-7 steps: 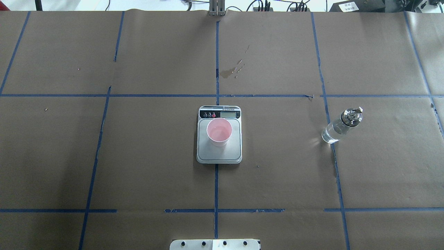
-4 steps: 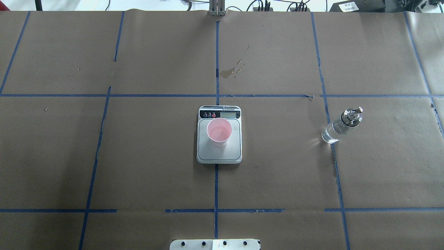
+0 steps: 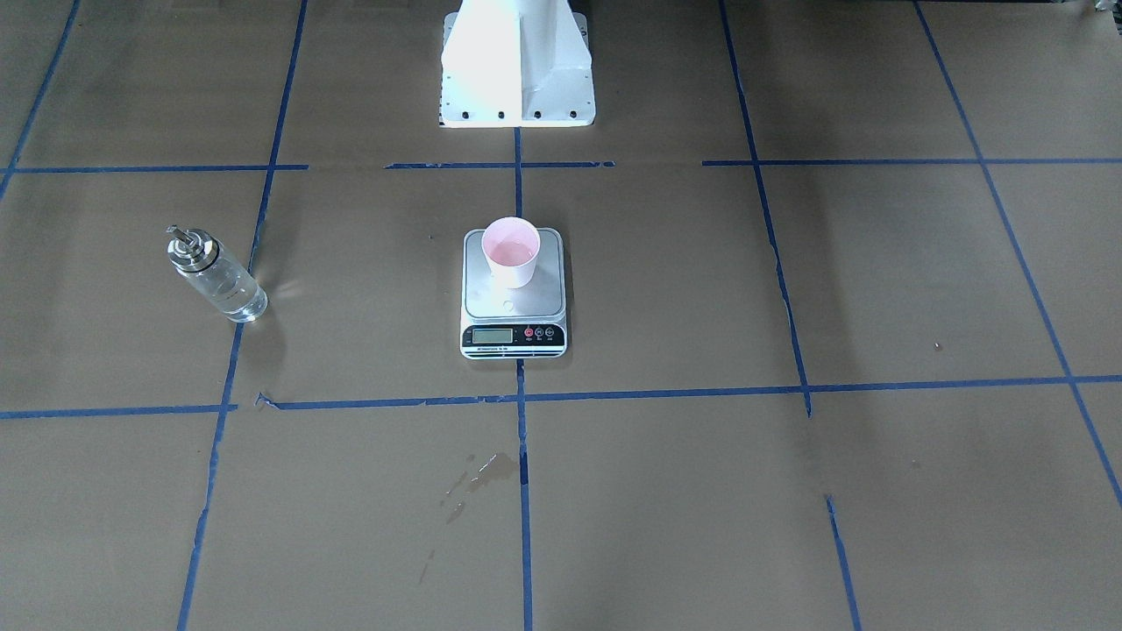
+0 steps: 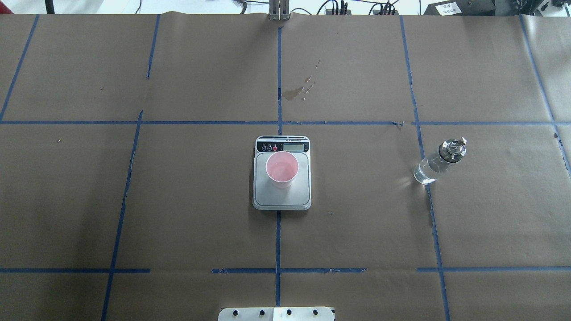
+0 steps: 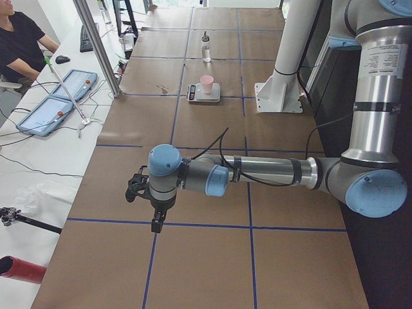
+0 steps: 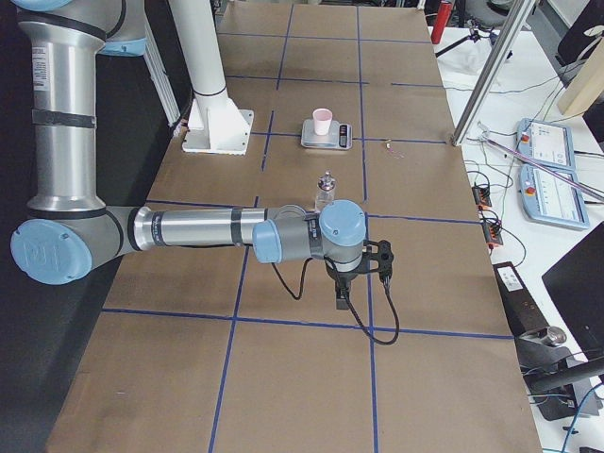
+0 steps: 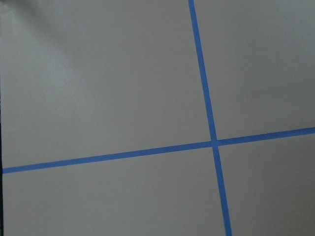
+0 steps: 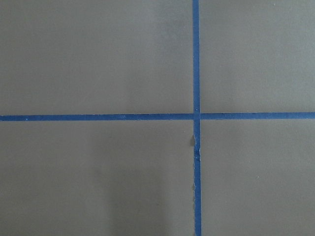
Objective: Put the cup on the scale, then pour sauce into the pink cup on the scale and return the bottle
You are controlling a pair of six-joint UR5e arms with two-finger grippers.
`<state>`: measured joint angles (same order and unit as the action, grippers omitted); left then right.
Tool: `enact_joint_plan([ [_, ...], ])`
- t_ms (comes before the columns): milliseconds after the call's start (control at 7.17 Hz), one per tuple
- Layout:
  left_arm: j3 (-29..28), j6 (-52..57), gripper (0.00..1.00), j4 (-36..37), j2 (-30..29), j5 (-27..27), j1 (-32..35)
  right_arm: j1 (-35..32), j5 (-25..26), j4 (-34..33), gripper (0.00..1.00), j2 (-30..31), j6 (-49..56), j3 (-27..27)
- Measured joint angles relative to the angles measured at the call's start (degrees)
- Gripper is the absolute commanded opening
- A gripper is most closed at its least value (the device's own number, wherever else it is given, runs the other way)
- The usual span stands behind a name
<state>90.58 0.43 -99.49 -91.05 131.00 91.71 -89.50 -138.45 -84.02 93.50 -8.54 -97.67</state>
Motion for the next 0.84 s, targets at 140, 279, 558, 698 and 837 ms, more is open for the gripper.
enact_joint_plan([
  [140, -0.6, -0.2, 1.00, 0.1, 0.0, 1.9, 0.0, 0.0, 0.0, 0.0, 1.00, 0.0, 0.0, 0.0],
  [279, -0.7, -0.3, 1.00, 0.3, 0.0, 2.7, 0.0, 0.0, 0.0, 0.0, 1.00, 0.0, 0.1, 0.0],
  [558, -0.4, -0.1, 1.00, 2.0, -0.2, 3.2, 0.0, 0.0, 0.0, 0.1, 1.00, 0.1, 0.1, -0.1],
  [698, -0.2, 0.0, 1.00, 2.6, -0.3, 3.1, 0.0, 0.0, -0.1, 0.1, 1.00, 0.1, 0.1, -0.1],
  [837, -0.2, 0.2, 1.00, 2.8, -0.3, 3.0, 0.0, 0.0, -0.1, 0.1, 1.00, 0.1, 0.1, -0.1],
])
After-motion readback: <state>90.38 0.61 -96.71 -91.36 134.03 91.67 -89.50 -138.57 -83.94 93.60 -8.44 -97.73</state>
